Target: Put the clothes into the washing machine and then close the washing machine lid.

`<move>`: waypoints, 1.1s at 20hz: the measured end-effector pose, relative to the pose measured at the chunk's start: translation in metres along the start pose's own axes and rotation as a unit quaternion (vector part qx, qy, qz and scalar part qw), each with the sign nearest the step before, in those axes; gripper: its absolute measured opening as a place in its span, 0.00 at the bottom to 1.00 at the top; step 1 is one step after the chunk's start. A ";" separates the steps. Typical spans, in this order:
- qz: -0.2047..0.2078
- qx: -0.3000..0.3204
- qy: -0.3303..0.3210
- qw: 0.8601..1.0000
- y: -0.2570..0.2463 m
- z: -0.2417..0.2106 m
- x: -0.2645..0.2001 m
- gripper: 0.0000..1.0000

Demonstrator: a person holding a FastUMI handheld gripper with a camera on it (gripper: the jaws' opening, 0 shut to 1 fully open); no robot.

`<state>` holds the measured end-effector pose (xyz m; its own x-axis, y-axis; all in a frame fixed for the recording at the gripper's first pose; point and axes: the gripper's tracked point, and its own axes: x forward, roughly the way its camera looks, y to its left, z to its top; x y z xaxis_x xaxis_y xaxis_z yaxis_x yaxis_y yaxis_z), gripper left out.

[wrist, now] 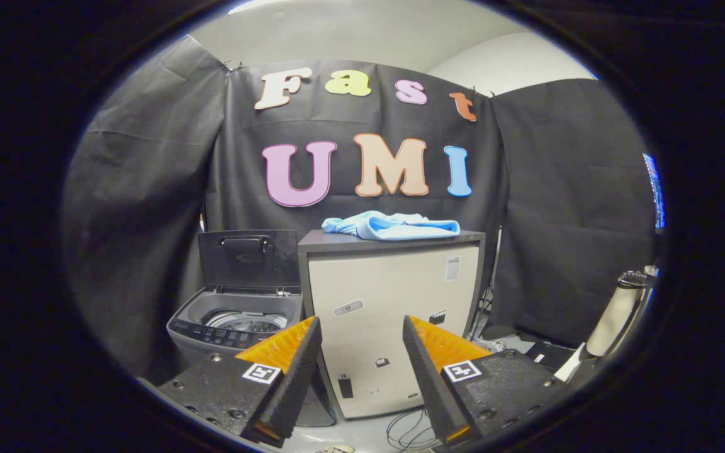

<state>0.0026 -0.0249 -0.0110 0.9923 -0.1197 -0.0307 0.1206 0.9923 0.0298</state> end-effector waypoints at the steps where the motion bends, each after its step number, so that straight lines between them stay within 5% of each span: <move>1: 0.000 0.002 0.000 1.000 -0.001 0.000 0.001 0.79; 13: -0.013 0.028 0.009 0.999 -0.009 -0.005 0.019 0.78; 22: 0.004 0.034 -0.028 0.999 -0.001 0.047 0.068 0.77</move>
<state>0.0708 -0.0356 0.0344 0.9930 -0.1155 0.0251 0.1126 0.9888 0.0978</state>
